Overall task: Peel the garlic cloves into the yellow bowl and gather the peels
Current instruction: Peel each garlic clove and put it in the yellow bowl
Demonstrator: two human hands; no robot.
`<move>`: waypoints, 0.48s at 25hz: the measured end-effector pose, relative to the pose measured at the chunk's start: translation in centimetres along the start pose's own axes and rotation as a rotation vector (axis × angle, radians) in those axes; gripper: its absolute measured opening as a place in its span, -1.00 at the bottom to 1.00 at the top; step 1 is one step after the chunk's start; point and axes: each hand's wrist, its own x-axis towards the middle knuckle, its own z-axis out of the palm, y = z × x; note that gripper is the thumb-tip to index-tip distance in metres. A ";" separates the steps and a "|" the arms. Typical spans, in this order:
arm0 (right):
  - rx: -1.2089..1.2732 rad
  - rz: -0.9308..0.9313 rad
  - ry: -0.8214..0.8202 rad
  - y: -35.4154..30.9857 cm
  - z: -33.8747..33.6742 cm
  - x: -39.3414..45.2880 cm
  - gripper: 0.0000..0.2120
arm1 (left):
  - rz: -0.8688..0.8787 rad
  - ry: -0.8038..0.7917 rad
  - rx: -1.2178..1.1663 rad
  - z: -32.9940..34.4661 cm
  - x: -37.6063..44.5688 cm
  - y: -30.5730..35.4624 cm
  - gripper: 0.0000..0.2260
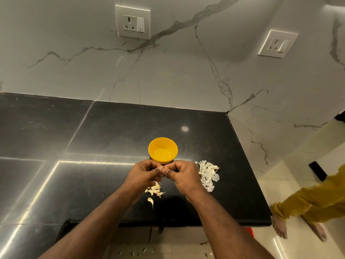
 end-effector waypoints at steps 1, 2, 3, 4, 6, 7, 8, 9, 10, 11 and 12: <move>-0.014 -0.007 0.009 0.1 0.1 0.0 -0.91 | -0.007 -0.003 -0.003 0.0 0.0 -0.1 -0.91; -0.025 -0.012 0.018 0.2 0.1 0.0 -0.91 | -0.014 -0.005 -0.010 0.0 0.0 -0.2 -0.90; -0.030 -0.017 0.024 0.3 0.1 -0.1 -0.91 | -0.019 -0.006 -0.022 0.0 -0.1 -0.3 -0.88; -0.034 -0.019 0.029 0.3 0.1 -0.2 -0.92 | -0.022 -0.006 -0.037 0.0 -0.1 -0.4 -0.87; -0.052 -0.021 0.019 0.1 0.1 -0.3 -0.91 | -0.030 0.000 -0.053 -0.1 -0.3 -0.3 -0.85; -0.059 -0.017 0.005 0.0 0.1 -0.4 -0.90 | -0.034 0.005 -0.057 -0.1 -0.3 -0.3 -0.84; -0.061 -0.015 -0.013 -0.1 0.2 -0.6 -0.88 | -0.036 0.009 -0.061 -0.2 -0.4 -0.3 -0.84; -0.060 -0.014 -0.032 -0.1 0.2 -0.7 -0.86 | -0.035 0.017 -0.063 -0.2 -0.5 -0.3 -0.85; -0.064 -0.018 -0.041 -0.2 0.3 -0.9 -0.84 | -0.035 0.029 -0.061 -0.3 -0.5 -0.4 -0.86; -0.063 -0.019 -0.038 -0.3 0.3 -0.9 -0.84 | -0.036 0.040 -0.057 -0.4 -0.6 -0.4 -0.86; -0.062 -0.019 -0.020 -0.2 0.3 -0.9 -0.85 | -0.037 0.045 -0.057 -0.6 -0.6 -0.5 -0.87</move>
